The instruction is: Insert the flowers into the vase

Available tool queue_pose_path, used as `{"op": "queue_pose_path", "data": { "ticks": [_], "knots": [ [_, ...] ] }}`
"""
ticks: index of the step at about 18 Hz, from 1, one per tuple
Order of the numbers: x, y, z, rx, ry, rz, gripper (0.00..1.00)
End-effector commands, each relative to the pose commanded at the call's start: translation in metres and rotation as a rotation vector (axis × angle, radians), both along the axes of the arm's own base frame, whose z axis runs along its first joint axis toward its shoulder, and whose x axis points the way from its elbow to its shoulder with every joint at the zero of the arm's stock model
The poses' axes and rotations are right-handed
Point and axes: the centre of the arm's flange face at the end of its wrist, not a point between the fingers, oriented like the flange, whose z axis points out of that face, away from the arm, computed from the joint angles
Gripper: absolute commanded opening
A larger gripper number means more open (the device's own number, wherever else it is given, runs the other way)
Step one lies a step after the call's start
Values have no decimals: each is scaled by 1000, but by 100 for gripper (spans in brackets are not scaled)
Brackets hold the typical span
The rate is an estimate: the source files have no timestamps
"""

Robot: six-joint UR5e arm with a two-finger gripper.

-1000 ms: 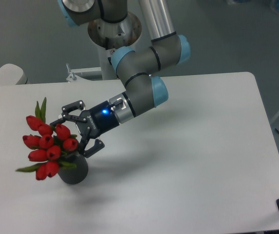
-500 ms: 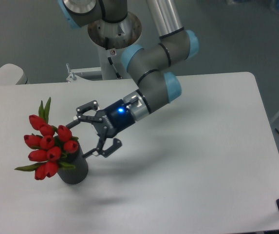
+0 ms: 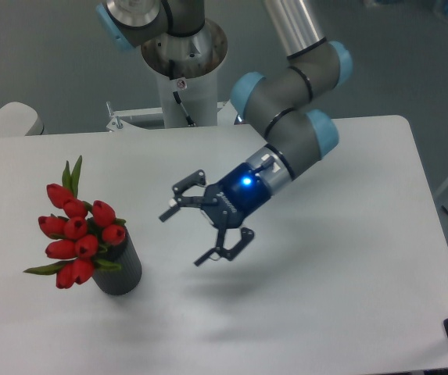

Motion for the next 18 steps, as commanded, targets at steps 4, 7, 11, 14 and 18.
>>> {"op": "queue_pose_path", "data": {
  "ticks": [4, 7, 11, 14, 18],
  "knots": [
    [-22, -2, 5, -88, 85, 20, 100],
    [-36, -1, 6, -179, 164, 32, 100],
    [-58, -5, 8, -338, 288, 58, 100],
    [-67, -8, 7, -484, 386, 73, 100],
    [-78, -5, 4, -565, 454, 70, 100]
  ]
}}
